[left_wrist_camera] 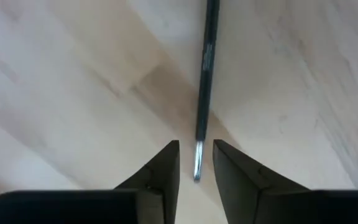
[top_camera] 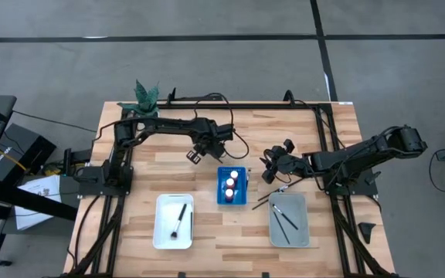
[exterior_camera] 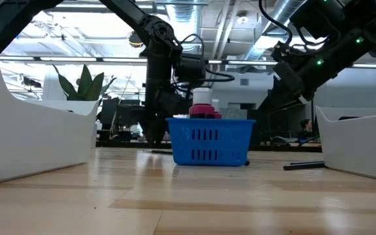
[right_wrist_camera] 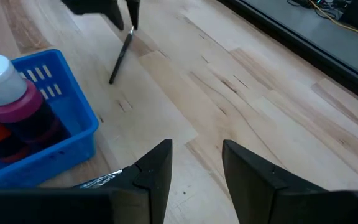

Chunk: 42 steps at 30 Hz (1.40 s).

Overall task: Pick & Place Paint Supplies
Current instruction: Put the paint brush into the white bin

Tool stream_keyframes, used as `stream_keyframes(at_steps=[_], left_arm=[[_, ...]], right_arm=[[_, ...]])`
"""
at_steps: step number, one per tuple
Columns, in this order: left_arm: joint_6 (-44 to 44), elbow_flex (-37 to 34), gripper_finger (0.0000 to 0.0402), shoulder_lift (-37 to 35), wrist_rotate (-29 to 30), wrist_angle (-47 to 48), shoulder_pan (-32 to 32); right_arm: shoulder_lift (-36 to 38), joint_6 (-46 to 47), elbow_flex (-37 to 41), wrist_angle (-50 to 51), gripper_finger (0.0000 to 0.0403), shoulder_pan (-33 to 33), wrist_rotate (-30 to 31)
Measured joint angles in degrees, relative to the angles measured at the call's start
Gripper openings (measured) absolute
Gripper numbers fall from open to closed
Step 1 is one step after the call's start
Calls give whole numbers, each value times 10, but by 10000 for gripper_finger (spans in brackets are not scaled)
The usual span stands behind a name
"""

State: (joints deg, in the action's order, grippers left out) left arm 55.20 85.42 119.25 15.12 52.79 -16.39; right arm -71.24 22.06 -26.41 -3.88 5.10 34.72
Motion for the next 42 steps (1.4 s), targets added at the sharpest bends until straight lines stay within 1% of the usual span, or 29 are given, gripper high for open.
stream_keyframes(at_steps=[3, 7, 12, 17, 36, 39, 42], left_arm=[[-9, 0, 88, -11, 9, 32, -8], [-31, 0, 77, -12, 10, 50, -25], [-28, -18, 60, -12, 10, 27, -39], [-16, -37, 52, -12, 14, 4, -43], [1, -37, 50, 3, 12, -11, -44], [11, -37, 40, 3, -2, -12, -46], [12, -37, 17, 3, -11, -15, -49]], right_arm=[[0, 0, 0, 0, 136, 0, 0], [0, 0, 0, 0, 136, 0, 0], [0, 0, 0, 2, 136, 1, -2], [0, 0, 0, 3, 136, 1, -2], [0, 0, 0, 9, 136, 0, -2], [0, -1, 0, 9, 136, 0, -2], [0, 0, 0, 9, 136, 0, -2]])
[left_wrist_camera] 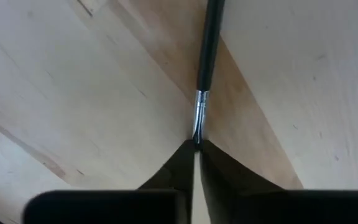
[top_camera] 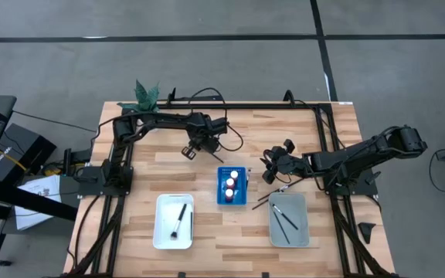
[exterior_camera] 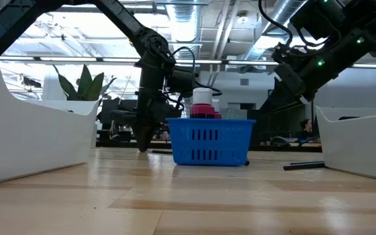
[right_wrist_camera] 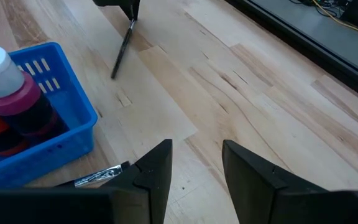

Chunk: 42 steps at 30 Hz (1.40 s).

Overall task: Pick & Place Paint Supplies
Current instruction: Put the paint brush into the white bin

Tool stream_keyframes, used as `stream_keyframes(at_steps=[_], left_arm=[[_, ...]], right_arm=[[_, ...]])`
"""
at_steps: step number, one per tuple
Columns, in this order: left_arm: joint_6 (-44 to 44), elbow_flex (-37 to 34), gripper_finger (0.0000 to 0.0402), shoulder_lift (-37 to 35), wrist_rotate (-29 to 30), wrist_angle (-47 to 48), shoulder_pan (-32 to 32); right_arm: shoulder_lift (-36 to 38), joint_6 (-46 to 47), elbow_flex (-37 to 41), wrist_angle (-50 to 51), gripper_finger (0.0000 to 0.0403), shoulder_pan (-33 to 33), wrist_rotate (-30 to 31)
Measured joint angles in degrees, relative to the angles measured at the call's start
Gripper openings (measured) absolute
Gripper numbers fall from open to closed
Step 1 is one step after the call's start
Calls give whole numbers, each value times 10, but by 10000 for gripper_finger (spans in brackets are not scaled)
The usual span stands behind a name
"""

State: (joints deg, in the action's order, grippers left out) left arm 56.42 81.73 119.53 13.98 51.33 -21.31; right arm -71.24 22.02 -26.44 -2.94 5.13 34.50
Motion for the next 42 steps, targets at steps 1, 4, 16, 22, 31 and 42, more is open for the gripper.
stream_keyframes(at_steps=[1, 4, 16, 22, 31, 42], left_arm=[[0, 0, 9, 0, -1, -1, -1], [-1, 0, 4, 0, -3, -5, -5], [-37, 0, 0, -14, -1, 24, -6], [-93, 1, 0, -39, -9, 61, -6], [-237, -19, 0, -133, -77, 107, -17], [-472, -148, 0, -343, -189, 110, 28]], right_arm=[[0, 0, 0, 0, 136, 0, 0], [0, 0, 0, 0, 136, 0, 0], [0, 0, 0, 0, 136, 0, -2], [0, 0, 0, 2, 136, 0, -2], [-5, 0, 0, 6, 136, 0, 0], [-12, 0, 0, 1, 136, -1, 3]])
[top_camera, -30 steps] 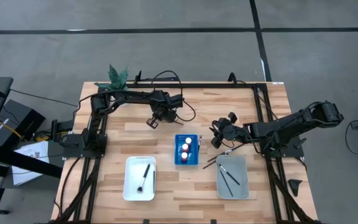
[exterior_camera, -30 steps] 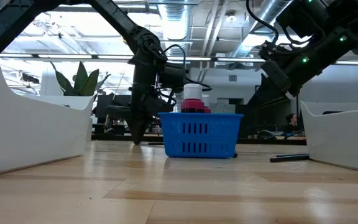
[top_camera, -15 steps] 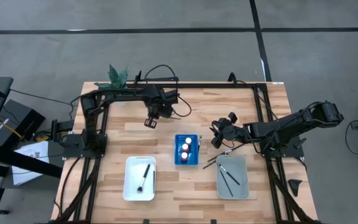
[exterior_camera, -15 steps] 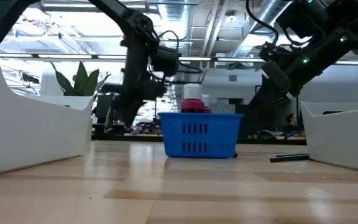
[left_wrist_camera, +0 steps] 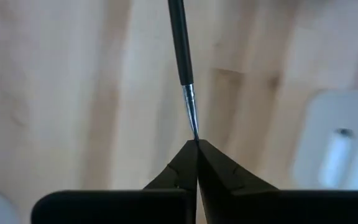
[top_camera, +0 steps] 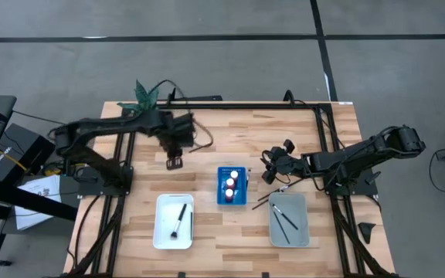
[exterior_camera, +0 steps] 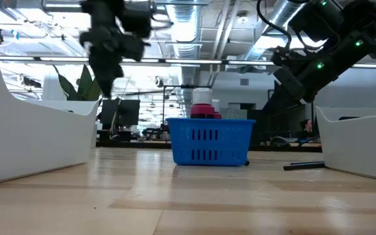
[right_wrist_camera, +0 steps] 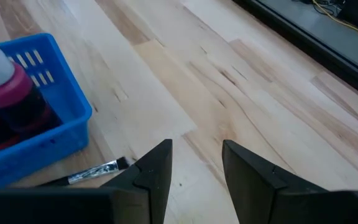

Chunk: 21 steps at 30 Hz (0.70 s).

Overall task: Pick & Place Paint Supplies
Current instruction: Put the paint brush into the white bin

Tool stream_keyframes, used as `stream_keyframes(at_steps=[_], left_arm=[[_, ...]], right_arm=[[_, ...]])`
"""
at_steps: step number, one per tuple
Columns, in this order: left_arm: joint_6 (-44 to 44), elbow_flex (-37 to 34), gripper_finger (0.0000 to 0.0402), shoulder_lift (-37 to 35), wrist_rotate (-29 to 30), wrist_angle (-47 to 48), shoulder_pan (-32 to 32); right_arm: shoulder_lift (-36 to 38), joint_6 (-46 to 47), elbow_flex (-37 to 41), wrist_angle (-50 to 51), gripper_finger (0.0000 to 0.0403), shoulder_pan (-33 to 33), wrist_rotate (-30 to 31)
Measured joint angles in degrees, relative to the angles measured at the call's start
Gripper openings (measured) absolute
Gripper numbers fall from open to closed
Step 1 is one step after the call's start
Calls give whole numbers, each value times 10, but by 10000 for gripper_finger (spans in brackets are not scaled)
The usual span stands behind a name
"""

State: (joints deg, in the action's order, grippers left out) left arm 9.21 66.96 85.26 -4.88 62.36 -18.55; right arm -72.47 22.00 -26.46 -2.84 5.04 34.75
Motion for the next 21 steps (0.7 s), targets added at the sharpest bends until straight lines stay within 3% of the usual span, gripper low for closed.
stream_keyframes(at_steps=[5, 11, 15, 21], left_arm=[[-149, -76, 0, -100, -25, -46, 86], [-366, -146, 0, -183, -28, -132, 236], [-495, -174, 0, -197, -2, -240, 344], [-660, -208, 0, -183, 60, -326, 474]], right_arm=[[0, -1, 0, -7, 136, -3, 10], [0, -1, 0, -8, 136, -12, 11], [0, 0, 0, -9, 136, -19, 11], [0, 0, 0, -9, 136, -23, 11]])
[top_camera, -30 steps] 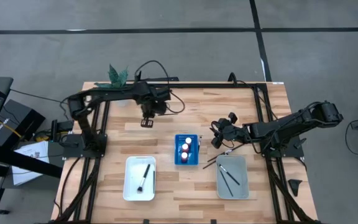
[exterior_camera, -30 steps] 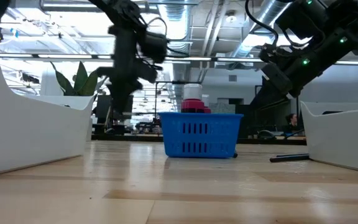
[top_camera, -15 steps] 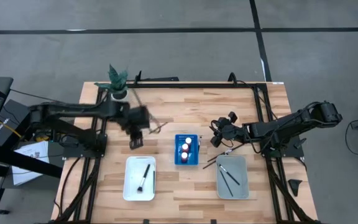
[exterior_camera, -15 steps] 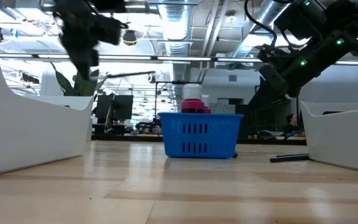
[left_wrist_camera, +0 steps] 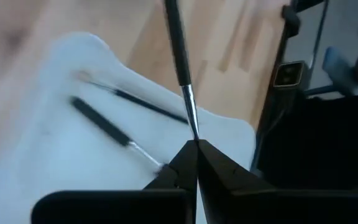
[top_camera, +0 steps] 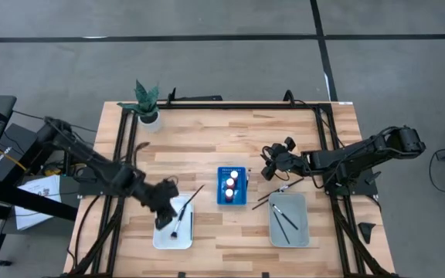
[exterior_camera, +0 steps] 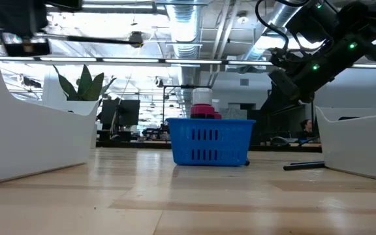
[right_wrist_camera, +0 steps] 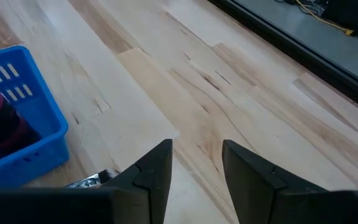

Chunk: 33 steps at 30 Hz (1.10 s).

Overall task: Pick & Place Paint Supplies
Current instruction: Put the paint brush into the white bin

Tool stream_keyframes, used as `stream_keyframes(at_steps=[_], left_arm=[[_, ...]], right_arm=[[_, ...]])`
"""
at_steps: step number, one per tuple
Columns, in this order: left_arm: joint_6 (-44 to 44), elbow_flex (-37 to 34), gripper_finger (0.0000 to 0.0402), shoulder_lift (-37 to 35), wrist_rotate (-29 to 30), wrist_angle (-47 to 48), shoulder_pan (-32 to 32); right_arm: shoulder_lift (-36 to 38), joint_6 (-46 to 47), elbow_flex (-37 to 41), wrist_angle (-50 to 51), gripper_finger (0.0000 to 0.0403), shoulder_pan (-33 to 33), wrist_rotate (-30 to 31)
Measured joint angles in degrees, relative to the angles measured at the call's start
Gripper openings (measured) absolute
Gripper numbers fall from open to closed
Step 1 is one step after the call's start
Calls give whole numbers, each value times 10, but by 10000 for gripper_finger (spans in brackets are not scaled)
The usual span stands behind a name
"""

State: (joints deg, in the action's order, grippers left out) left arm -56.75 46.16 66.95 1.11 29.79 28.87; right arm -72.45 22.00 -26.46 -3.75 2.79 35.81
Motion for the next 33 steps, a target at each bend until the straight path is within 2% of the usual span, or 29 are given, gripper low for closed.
stream_keyframes(at_steps=[5, 17, 33], left_arm=[[-104, -32, 0, 18, 62, -84, 79], [-273, -70, 0, 80, 153, -155, 211], [-292, -70, 0, 104, 172, -157, 226]], right_arm=[[0, 0, 0, 1, 136, 0, 0], [0, 0, 0, 3, 136, 2, 0], [0, 0, 0, 0, 136, 2, 0]])
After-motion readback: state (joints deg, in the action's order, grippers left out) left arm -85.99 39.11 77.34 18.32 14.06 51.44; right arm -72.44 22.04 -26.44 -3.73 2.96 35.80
